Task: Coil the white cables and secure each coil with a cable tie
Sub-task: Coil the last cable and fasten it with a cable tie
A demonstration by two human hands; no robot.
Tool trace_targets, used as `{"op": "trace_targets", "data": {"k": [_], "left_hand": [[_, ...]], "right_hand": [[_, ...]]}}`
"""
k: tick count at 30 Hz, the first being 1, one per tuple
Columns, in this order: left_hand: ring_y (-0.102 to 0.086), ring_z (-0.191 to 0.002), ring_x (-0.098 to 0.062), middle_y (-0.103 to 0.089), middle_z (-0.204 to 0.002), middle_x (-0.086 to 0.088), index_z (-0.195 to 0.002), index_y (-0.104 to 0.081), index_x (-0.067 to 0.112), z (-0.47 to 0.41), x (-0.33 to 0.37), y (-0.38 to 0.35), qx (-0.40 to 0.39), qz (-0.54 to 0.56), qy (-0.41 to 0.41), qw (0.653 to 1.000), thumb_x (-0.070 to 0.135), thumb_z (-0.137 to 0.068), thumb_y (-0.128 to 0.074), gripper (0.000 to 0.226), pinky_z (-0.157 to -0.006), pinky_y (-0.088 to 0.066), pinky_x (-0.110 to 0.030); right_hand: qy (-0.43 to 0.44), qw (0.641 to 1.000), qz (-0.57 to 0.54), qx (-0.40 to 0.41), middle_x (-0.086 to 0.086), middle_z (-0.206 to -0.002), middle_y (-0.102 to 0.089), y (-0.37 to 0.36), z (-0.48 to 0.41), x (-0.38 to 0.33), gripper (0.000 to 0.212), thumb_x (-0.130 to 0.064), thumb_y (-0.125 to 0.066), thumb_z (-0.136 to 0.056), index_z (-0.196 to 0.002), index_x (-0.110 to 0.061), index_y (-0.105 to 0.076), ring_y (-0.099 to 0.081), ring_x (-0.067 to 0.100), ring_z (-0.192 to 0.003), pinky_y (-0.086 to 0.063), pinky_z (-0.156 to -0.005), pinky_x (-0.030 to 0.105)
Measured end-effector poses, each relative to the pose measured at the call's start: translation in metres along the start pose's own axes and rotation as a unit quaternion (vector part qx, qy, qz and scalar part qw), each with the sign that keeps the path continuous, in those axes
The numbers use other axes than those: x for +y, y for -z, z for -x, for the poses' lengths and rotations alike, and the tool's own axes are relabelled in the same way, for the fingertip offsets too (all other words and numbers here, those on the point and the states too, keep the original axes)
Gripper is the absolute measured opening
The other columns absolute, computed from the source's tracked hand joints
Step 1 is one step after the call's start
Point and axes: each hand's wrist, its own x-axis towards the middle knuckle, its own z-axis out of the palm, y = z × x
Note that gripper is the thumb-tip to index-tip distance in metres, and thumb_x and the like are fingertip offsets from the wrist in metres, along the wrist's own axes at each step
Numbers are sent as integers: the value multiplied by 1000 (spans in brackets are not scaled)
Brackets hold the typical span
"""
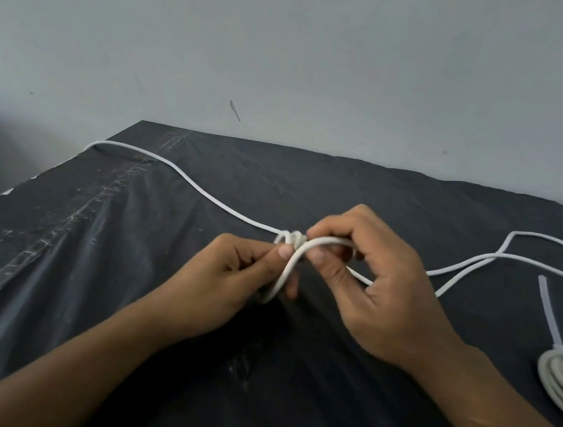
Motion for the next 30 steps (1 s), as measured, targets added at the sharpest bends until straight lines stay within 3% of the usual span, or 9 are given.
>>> {"op": "trace_targets", "data": {"k": [2, 5, 10, 16, 18, 21, 23, 26, 30], "left_hand": [[-54, -68, -21, -61, -70, -15, -78, -73, 14, 3, 4, -2, -85, 120, 24, 989, 39, -99, -41, 46, -70, -45, -35], [-58, -69, -15, -61, -71, -7, -93, -75, 6, 3, 8, -6, -119, 311, 43, 942, 30, -100, -38, 45, -75, -52, -30], [-57, -66, -12, -58, -70, -1, -111, -64, -8, 4, 6, -3, -157, 398, 40, 903, 32, -98, -51, 44, -75, -54, -32], [-58, -67, -12, -60, -71, 0, -103, -64, -5, -1, 11, 11, -137, 599, -1, 789, 21, -96, -57, 28, -79, -55, -32], [-58, -65, -9, -58, -69, 4, -99, -66, -1, -3, 11, 19, -67, 592, 4, 803, 24, -95, -56, 27, -78, -55, -29], [-58, -62, -6, -57, -68, 8, -91, -66, 3, -8, 9, 29, 50, 572, 6, 819, 28, -95, -48, 31, -79, -55, -26], [-63, -63, -5, -62, -71, 8, -85, -73, 6, -10, 6, 36, 102, 567, 1, 818, 29, -95, -49, 34, -80, -56, -25], [-66, -66, -4, -66, -73, 7, -77, -75, 10, -12, 2, 42, 144, 524, -6, 839, 30, -95, -50, 37, -78, -56, -23], [-67, -68, -10, -68, -75, 0, -80, -73, 6, -14, -4, 30, 194, 400, -7, 896, 29, -92, -52, 33, -72, -58, -25]], "right_hand": [[-40, 998, -25, 50, -14, -91, -62, 1, -1, 2, 11, -25, -66, -94, -102, -22, -59, -63, 11, -86, -49, -78, 21], [-76, 992, -53, 90, -13, -88, -64, 2, -3, 5, 7, -26, -66, -92, -95, -26, -60, -64, 7, -83, -45, -75, 9], [-104, 991, -69, 58, -11, -86, -68, 0, -2, 11, 5, -25, -63, -94, -95, -22, -68, -66, 10, -85, -47, -75, 10], [-161, 986, -22, 32, -9, -81, -68, -6, 6, 28, 18, -16, -58, -99, -108, -26, -69, -65, 11, -74, -50, -69, 16], [-221, 975, -18, -1, -9, -80, -68, -8, 10, 36, 17, -21, -55, -100, -110, -29, -65, -65, 8, -70, -49, -69, 13], [-257, 966, 37, -3, -9, -83, -68, -7, 14, 46, 6, -27, -56, -99, -105, -25, -57, -64, 0, -72, -48, -73, 23], [-222, 970, 101, 9, -10, -83, -68, -4, 12, 47, 4, -24, -58, -98, -102, -23, -59, -59, -3, -67, -45, -75, 28], [-146, 976, 161, -26, -9, -90, -67, -2, 11, 39, 14, -16, -59, -97, -107, -22, -68, -63, 9, -85, -46, -89, 45], [-58, 977, 184, -91, -11, -88, -64, -13, 11, 15, 20, -24, -58, -92, -105, -24, -73, -59, 13, -87, -31, -86, 38]]}}
